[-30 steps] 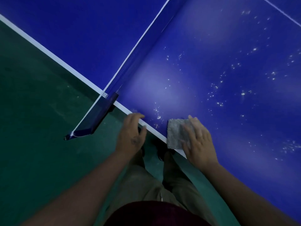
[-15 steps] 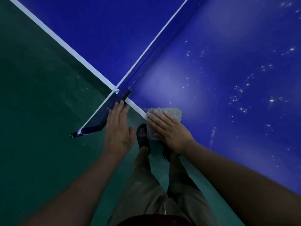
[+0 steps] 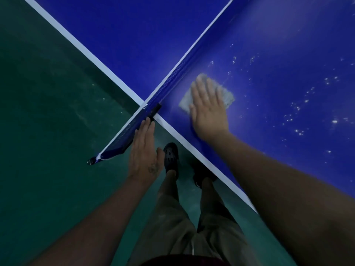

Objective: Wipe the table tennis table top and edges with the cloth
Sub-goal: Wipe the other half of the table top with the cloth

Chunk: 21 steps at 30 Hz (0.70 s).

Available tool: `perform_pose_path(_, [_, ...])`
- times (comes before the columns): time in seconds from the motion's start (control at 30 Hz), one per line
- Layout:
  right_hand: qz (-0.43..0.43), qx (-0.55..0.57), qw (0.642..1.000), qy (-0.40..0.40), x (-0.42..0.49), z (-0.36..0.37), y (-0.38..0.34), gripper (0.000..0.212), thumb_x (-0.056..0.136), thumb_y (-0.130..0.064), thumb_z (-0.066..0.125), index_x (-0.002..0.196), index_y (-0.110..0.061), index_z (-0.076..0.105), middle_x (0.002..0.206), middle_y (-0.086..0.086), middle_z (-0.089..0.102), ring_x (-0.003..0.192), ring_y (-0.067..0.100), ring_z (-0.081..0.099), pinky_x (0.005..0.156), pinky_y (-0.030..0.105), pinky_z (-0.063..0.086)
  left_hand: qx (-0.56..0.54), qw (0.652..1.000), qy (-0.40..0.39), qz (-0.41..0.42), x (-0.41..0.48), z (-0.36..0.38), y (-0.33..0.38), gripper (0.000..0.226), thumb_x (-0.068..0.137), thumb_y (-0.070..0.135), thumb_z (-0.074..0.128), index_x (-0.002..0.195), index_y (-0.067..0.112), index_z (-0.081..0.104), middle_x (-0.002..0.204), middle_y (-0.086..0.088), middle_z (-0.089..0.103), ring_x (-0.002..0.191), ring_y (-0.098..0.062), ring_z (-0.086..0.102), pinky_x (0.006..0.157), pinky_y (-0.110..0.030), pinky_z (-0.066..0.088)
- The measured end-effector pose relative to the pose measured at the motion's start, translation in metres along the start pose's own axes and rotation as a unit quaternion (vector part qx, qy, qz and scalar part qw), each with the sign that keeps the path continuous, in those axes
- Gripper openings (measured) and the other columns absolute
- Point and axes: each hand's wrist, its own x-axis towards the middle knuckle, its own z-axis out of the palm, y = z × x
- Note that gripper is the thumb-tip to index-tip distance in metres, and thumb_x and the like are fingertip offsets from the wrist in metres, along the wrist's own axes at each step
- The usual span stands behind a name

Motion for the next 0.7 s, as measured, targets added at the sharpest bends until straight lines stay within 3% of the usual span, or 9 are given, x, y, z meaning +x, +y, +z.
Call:
perform_pose_path(0.13, [-0.086,0.004,0.996,-0.003,-0.075,0.028,-0.012,0.061,0.116,-0.035,0.030,0.171,-0.012,0.014,0.179,0.005,0.006,0.166,0.027,0.004,0.134,0.053,0.012,-0.013,0.999,-0.010,0.034,0.003,0.000,0.000,0.071,0.097,0.002,0.063,0.162,-0.006,0.035,0.173,-0.019,0.031,0.163,-0.032,0.028,0.131,-0.057,0.027])
perform_pose_path(0.27, [-0.035,0.012,0.999,0.019,-0.143,0.040,0.028,0.061,0.116,-0.036,0.029,0.171,-0.013,0.016,0.180,0.005,0.008,0.166,0.028,0.008,0.133,0.054,0.015,-0.021,0.999,-0.018,0.040,0.017,0.005,0.007,0.066,0.103,0.005,0.058,0.163,-0.006,0.033,0.174,-0.019,0.029,0.163,-0.032,0.027,0.131,-0.055,0.027])
perform_pose_path(0.43, [-0.002,-0.018,1.000,-0.013,-0.229,0.043,0.094,0.064,0.114,-0.037,0.033,0.170,-0.011,0.018,0.179,0.008,0.013,0.165,0.032,0.015,0.131,0.059,0.023,-0.003,0.999,-0.006,0.038,0.037,0.019,0.011,0.065,0.106,0.015,0.054,0.164,-0.004,0.032,0.176,-0.017,0.024,0.165,-0.030,0.022,0.135,-0.050,0.017])
perform_pose_path(0.57, [0.000,-0.031,0.999,-0.028,-0.231,0.037,0.136,0.064,0.114,-0.038,0.029,0.171,-0.014,0.016,0.179,0.007,0.013,0.165,0.032,0.015,0.131,0.060,0.021,-0.011,0.999,-0.016,0.029,0.040,0.019,0.011,0.065,0.109,0.023,0.048,0.166,-0.001,0.029,0.178,-0.014,0.020,0.166,-0.027,0.017,0.136,-0.045,0.012])
perform_pose_path(0.7, [0.071,-0.018,0.997,-0.006,-0.200,0.028,0.137,0.064,0.113,-0.034,0.033,0.170,-0.008,0.018,0.179,0.010,0.011,0.165,0.035,0.011,0.132,0.061,0.015,-0.005,0.999,-0.032,0.041,0.040,0.010,0.007,0.064,0.108,0.015,0.051,0.165,-0.004,0.029,0.177,-0.015,0.022,0.166,-0.027,0.019,0.135,-0.049,0.018])
